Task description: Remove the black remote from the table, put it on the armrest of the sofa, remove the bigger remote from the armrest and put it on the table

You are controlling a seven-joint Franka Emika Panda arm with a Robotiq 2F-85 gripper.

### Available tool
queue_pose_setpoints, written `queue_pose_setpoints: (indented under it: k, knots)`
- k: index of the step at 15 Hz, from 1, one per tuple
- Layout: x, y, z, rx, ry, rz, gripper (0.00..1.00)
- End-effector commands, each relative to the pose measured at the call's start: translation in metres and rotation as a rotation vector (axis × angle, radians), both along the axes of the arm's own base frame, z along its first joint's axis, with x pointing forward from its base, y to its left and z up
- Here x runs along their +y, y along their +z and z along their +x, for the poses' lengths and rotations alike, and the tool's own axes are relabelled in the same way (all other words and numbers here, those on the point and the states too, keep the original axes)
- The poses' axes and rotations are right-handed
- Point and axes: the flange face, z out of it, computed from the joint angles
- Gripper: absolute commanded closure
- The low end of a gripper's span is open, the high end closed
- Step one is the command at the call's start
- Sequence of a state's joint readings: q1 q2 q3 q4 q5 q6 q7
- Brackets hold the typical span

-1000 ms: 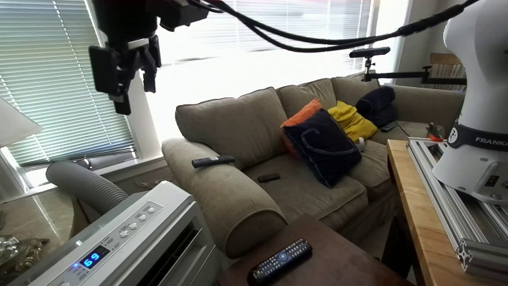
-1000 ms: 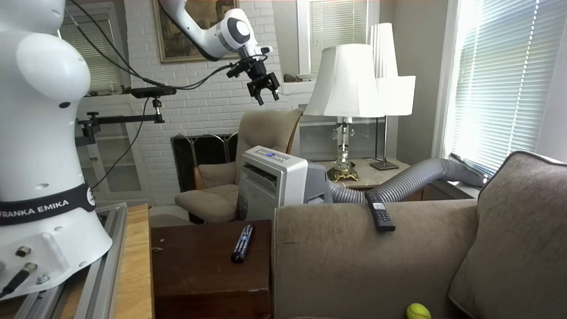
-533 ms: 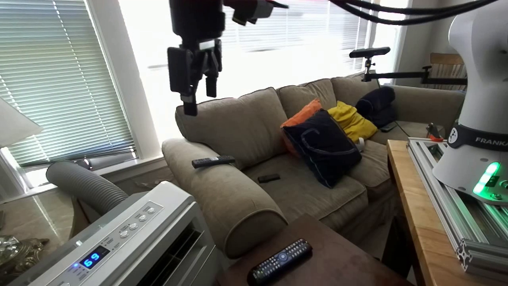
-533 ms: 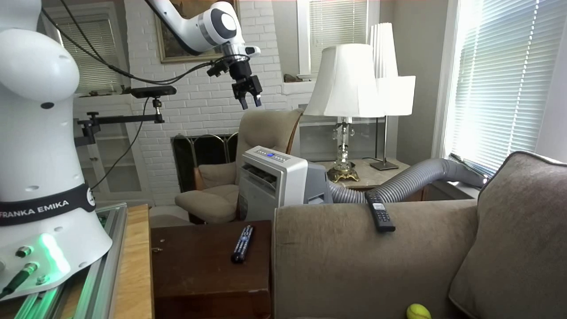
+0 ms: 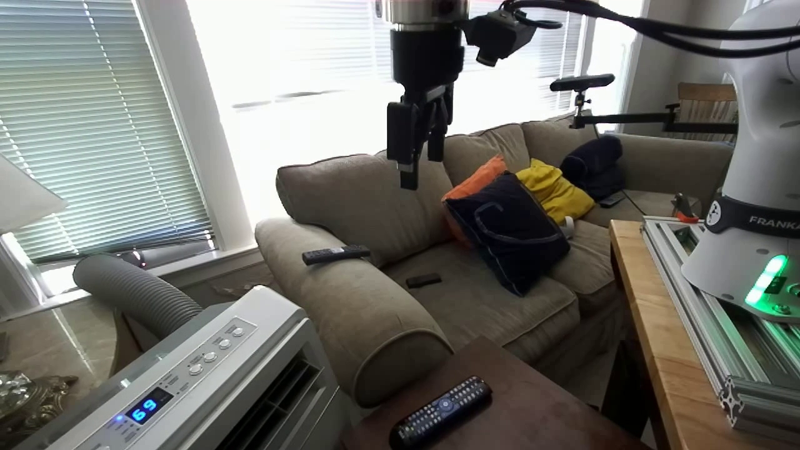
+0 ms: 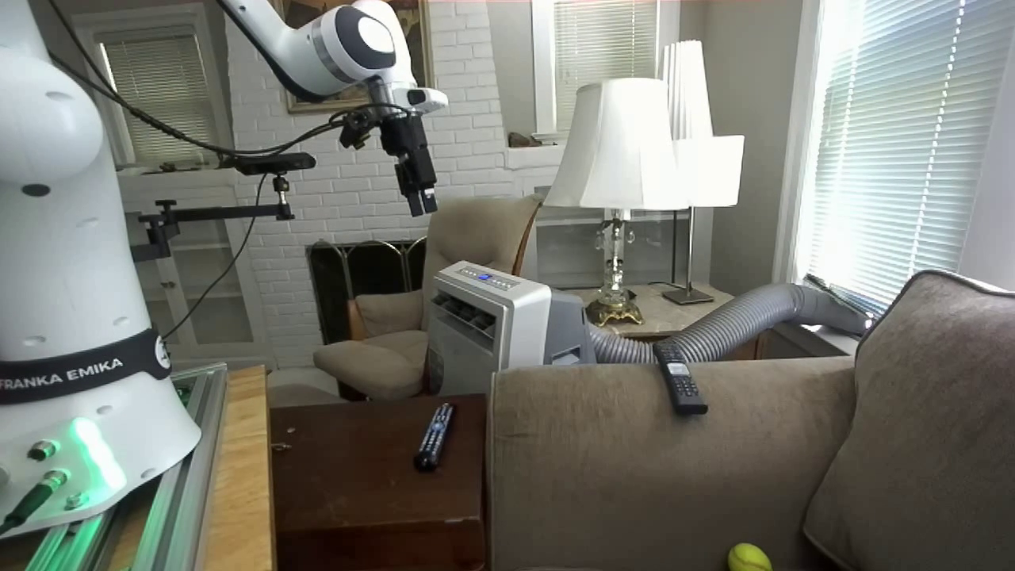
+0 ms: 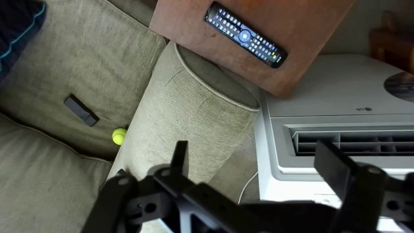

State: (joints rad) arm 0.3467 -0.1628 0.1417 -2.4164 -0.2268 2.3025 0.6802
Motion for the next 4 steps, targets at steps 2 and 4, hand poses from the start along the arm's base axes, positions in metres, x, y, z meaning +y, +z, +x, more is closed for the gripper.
queue_pose_setpoints:
  k: [2,4]
  knots:
    - [0.0052,0.0005,0.0012,0.000,0.009,0.000,0.00]
    - [0.0071,-0.0006,0.0016,0.002,0.012,-0.001,0.00]
